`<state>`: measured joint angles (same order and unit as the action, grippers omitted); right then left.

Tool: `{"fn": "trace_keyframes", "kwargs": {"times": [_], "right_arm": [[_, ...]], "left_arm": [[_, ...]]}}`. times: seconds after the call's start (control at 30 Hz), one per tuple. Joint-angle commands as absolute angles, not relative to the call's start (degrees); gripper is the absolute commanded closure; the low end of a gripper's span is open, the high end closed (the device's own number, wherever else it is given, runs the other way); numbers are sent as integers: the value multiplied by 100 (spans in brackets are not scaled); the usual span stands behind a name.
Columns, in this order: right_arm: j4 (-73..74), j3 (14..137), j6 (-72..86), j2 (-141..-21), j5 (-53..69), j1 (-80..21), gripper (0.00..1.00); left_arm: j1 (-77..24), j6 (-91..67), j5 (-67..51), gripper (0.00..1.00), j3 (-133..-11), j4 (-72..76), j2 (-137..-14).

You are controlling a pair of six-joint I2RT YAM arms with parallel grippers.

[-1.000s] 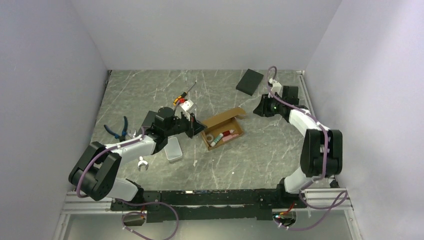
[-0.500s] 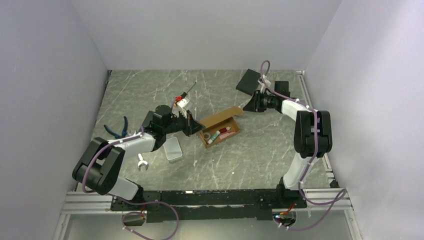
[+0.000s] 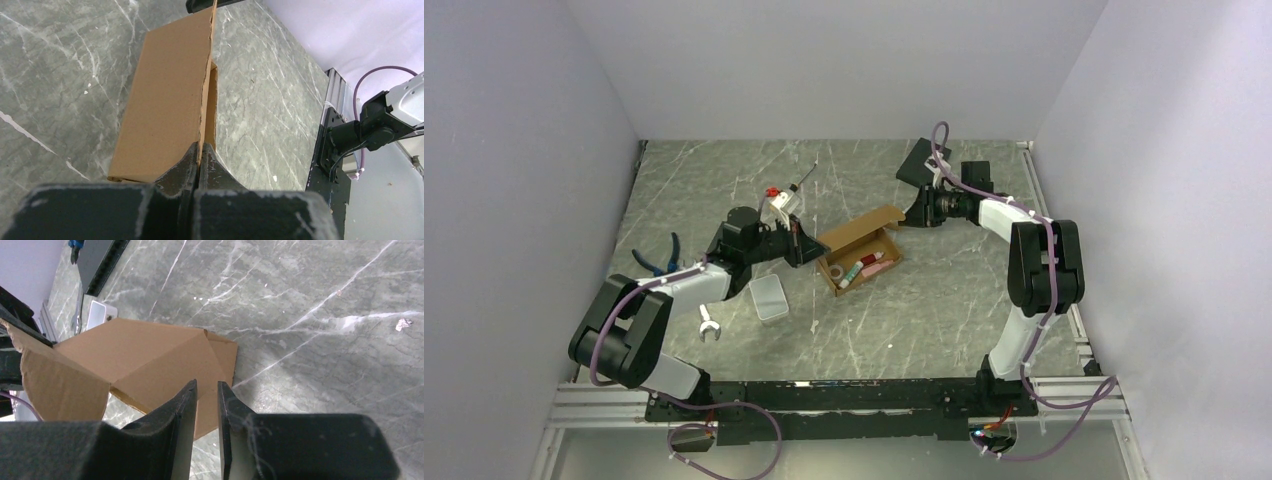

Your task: Fold the paper box

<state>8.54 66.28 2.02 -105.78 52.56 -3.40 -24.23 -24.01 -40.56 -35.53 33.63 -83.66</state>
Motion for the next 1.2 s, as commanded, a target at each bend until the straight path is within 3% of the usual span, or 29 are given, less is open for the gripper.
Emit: {"fn": "trace_keyframes", "kwargs": {"times": [0.0, 1.17], "right_arm": [[1061, 6864, -194, -10554, 5511, -396, 76], [1056, 6882, -10, -10585, 6258, -692, 76]], "left_arm": [[-2342, -2591, -4166, 100, -3731, 3597, -8358], [-1997, -3159, -4688, 100, -3823, 3895, -8742]]}}
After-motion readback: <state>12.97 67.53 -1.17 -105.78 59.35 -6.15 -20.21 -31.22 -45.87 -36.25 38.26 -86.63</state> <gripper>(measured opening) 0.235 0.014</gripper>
